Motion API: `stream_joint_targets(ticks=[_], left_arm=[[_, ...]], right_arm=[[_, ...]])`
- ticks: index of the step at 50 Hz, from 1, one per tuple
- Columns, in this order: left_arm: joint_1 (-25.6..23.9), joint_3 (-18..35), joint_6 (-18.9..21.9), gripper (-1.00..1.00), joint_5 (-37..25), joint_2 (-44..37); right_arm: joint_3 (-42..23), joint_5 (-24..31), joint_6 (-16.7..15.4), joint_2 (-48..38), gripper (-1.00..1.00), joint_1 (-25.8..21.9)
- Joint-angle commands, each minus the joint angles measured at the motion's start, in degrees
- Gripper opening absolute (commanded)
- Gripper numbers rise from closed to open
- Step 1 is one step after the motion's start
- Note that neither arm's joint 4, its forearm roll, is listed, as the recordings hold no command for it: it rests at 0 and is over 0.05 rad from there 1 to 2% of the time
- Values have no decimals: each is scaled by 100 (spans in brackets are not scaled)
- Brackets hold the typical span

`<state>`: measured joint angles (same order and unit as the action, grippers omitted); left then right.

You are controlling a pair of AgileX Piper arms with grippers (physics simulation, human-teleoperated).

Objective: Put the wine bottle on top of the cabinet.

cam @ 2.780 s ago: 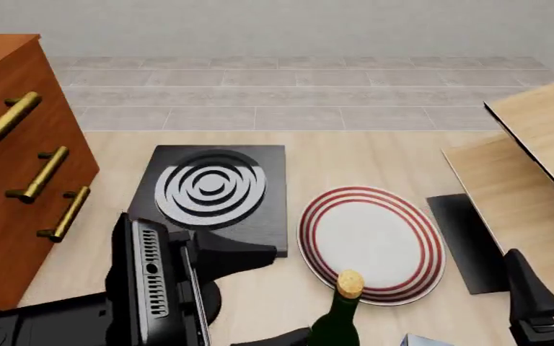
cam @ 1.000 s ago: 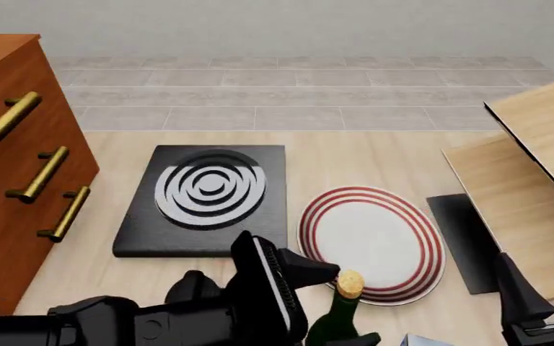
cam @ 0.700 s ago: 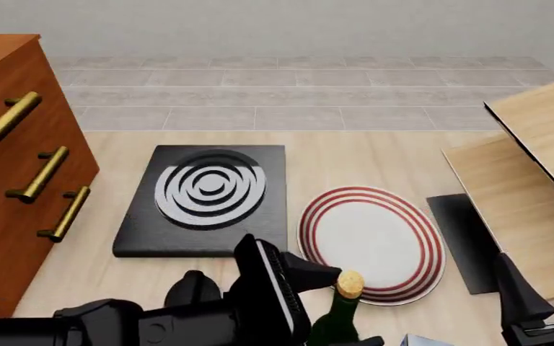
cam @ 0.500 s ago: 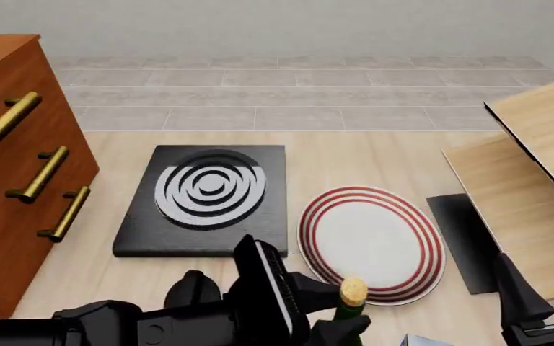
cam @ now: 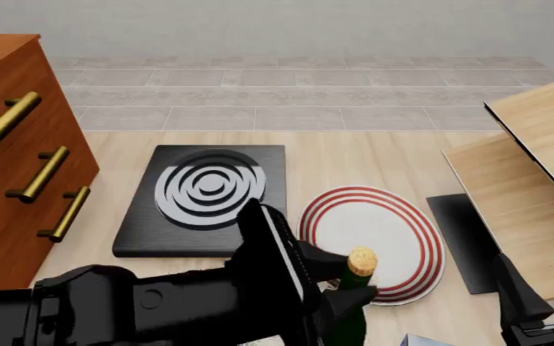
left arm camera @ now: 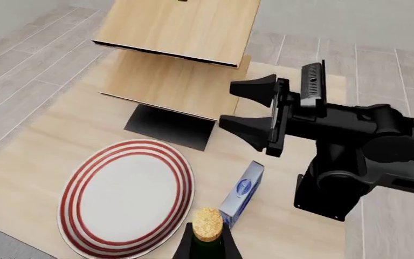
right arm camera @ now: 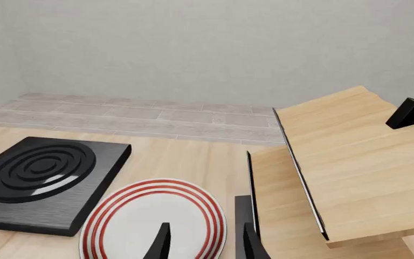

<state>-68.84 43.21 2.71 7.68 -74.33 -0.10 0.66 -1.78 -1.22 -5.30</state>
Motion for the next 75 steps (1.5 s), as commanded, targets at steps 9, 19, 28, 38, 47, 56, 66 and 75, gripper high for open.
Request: stream_joint_targets(ticks=[9, 19, 28, 38, 47, 56, 66, 75], left_arm=[[226, 829, 204, -100, -955, 286], [366, 986, 220, -100, -1142, 515], [746, 1316, 326, -100, -1584, 909], [1153, 1591, 370, -100, -1956, 1246], [1321, 1694, 409, -100, -2147, 1367], [1533, 1869, 505, -100, -2457, 1434], [1940, 2067, 364, -100, -2845, 1794], [2301, 2168, 341, -100, -3087, 1973]], right_arm=[[-16, 61, 14, 88, 100, 0], [-21, 69, 20, 98, 100, -5], [-16, 60, 15, 90, 100, -31], [-3, 42, 20, 79, 100, -39], [-7, 33, 27, 64, 100, -34], [-6, 36, 25, 71, 100, -39], [-18, 56, 33, 83, 100, -60], [-38, 81, 29, 97, 100, -59]])
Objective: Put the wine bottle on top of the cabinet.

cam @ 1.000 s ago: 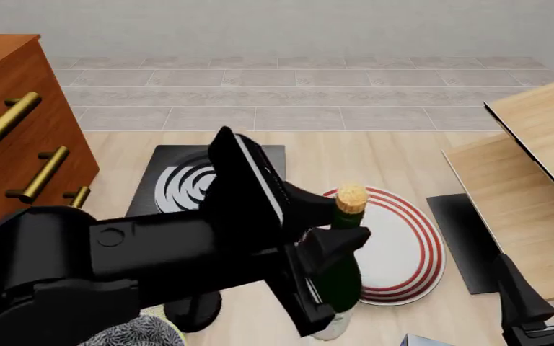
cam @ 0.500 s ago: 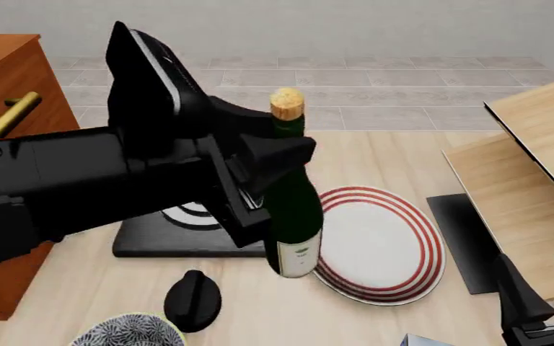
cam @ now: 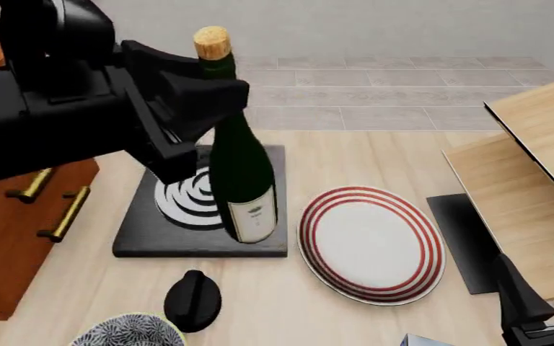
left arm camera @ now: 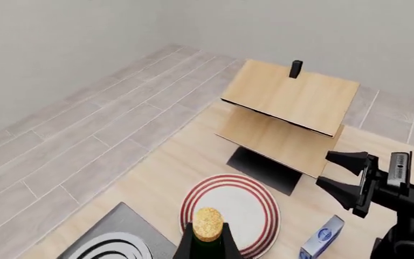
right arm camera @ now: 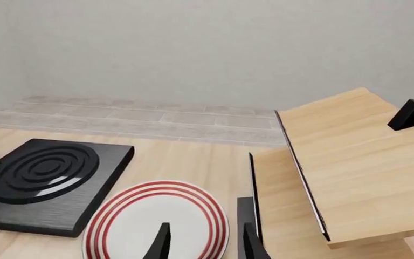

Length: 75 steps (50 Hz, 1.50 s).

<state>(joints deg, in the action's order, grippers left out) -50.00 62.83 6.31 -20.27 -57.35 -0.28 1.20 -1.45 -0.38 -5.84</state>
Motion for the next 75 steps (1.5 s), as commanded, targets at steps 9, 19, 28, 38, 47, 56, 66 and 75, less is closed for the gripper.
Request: stream_joint_targets(ticks=[9, 19, 28, 38, 47, 56, 66, 75], left_arm=[[798, 405, 76, -100, -660, 388], [1324, 835, 192, -100, -1313, 576], [1807, 1100, 172, -100, -1716, 703], [2316, 1276, 273, -100, -2107, 847], [2809, 1900, 426, -100, -2523, 621], [3196, 2354, 567, -100, -2887, 547], [3607, 2796, 459, -100, -3182, 464], [4007, 3110, 581, -100, -3313, 368]], right_arm=[[-8, 17, -15, 22, 100, -13], [-6, 2, -36, 27, 100, -61], [-62, 49, -9, 32, 100, -52], [-85, 63, 35, 34, 100, -44], [-99, 35, 95, 35, 100, -48], [-84, 38, 80, 34, 100, -39], [-92, 61, 73, 34, 100, -24], [-87, 66, 70, 33, 100, -7]])
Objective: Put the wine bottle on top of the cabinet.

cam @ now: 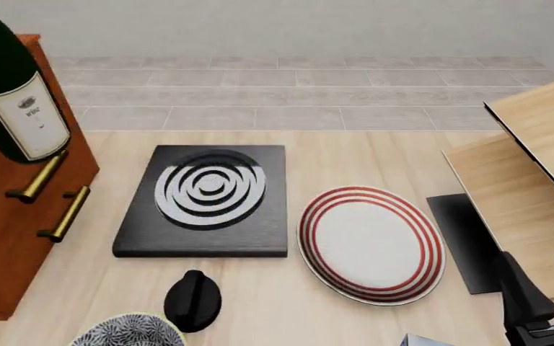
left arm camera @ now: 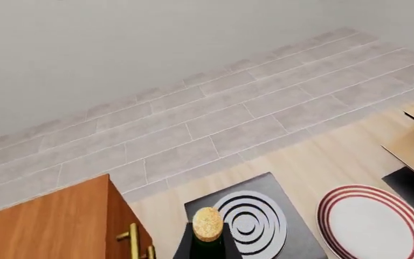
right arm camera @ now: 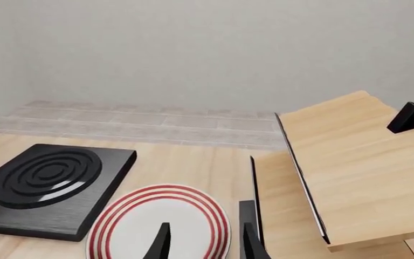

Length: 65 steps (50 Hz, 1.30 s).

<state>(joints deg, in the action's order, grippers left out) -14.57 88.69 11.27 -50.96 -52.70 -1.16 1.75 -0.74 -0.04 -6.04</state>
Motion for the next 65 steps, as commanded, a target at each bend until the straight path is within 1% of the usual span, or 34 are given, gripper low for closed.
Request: stream_joint_targets(ticks=[1, 3, 7, 14, 18, 23, 29, 30, 31, 34, 35, 37, 39, 41, 44, 48, 57, 59, 60, 63, 65], left_arm=[[477, 649, 49, -100, -314, -126], [587, 737, 127, -100, -372, -154], [703, 834, 113, -100, -434, -167], [1156, 1187, -38, -100, -532, -203], [1201, 1286, -24, -100, -624, -221], [1424, 1568, 36, -100, -754, -387], [1535, 1803, 66, -100, -878, -518], [1668, 2034, 19, -100, -929, -606], [1668, 2045, 19, -100, -934, -610], [1820, 2409, -26, -100, -1103, -704], [1872, 2446, -24, -100, -1119, -714], [1938, 2441, -9, -100, -1115, -718], [2134, 2386, 3, -100, -1061, -731], [2181, 2347, 27, -100, -1040, -726], [2368, 2241, 151, -100, -977, -730], [2613, 2203, 167, -100, -855, -773], [3030, 1684, 200, -100, -396, -730], [3189, 1573, 182, -100, -269, -743], [3245, 1422, 288, -100, -184, -717], [3358, 1371, 209, -100, -85, -747], [3517, 1362, 186, -100, 48, -813]], right_arm=[[2, 13, 2, -1, 100, 12], [-1, 15, -1, -1, 100, 11], [-19, 15, -8, 0, 100, 37], [8, -1, -3, -1, 100, 51], [26, -10, -7, -1, 100, 56], [24, -6, -27, -1, 100, 47], [53, -18, -38, -3, 100, 66], [62, -25, -42, -3, 100, 67], [62, -25, -42, -3, 100, 67], [74, -32, -48, -4, 100, 65], [71, -31, -48, -3, 100, 69], [70, -27, -43, -3, 100, 72], [68, -24, -48, -3, 100, 68], [63, -19, -54, -3, 100, 65], [54, -12, -54, -3, 100, 63], [49, -6, -59, -3, 100, 68], [50, -4, -60, -3, 100, 76], [50, -2, -61, -3, 100, 73], [50, -2, -62, -3, 100, 68], [44, 6, -64, -3, 100, 67], [44, 7, -68, -3, 100, 65]])
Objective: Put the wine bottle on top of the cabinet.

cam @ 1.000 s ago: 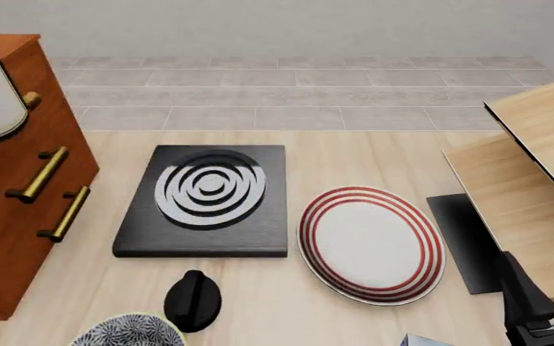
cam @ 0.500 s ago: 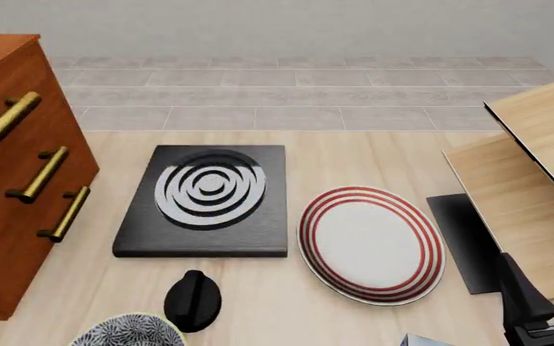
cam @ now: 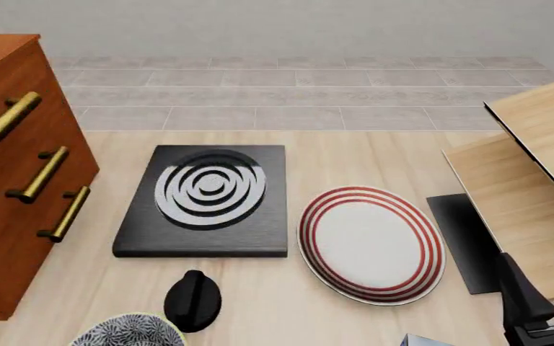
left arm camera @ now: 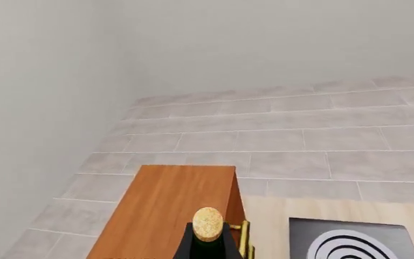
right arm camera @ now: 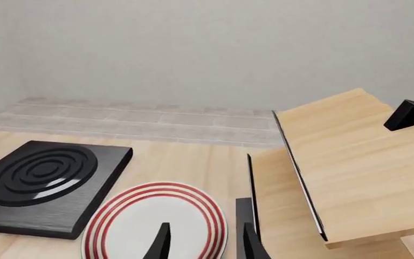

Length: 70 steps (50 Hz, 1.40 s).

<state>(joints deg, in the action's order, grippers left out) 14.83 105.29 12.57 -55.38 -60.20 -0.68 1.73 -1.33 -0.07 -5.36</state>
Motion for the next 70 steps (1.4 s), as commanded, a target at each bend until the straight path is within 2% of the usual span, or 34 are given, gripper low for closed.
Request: stream_joint_targets(ticks=[1, 10, 13, 17, 36, 43, 58, 59, 70], left_arm=[[630, -308, 22, -100, 512, -98], [1102, -618, -6, -100, 922, -232], [1324, -693, -183, -100, 1083, -314], [1296, -1063, -177, -100, 1247, -267], [1427, -1849, -209, -100, 1684, -258], [1385, -2363, -129, -100, 1956, -171], [1378, -2698, -194, -100, 2257, -228], [1370, -2763, -182, 100, 2314, -227], [1345, -3008, -252, 100, 2430, -141]], right_arm=[[-4, 11, -10, 0, 100, -2], [-4, 13, -18, 0, 100, 2], [-4, 16, -21, -1, 100, 0], [10, 6, -37, -3, 100, -13], [50, -15, -76, -13, 100, -4], [59, 4, -104, -16, 100, -6], [67, -53, -144, -138, 100, 6], [67, -42, -160, -134, 100, 5], [63, -86, -183, -216, 100, 8]])
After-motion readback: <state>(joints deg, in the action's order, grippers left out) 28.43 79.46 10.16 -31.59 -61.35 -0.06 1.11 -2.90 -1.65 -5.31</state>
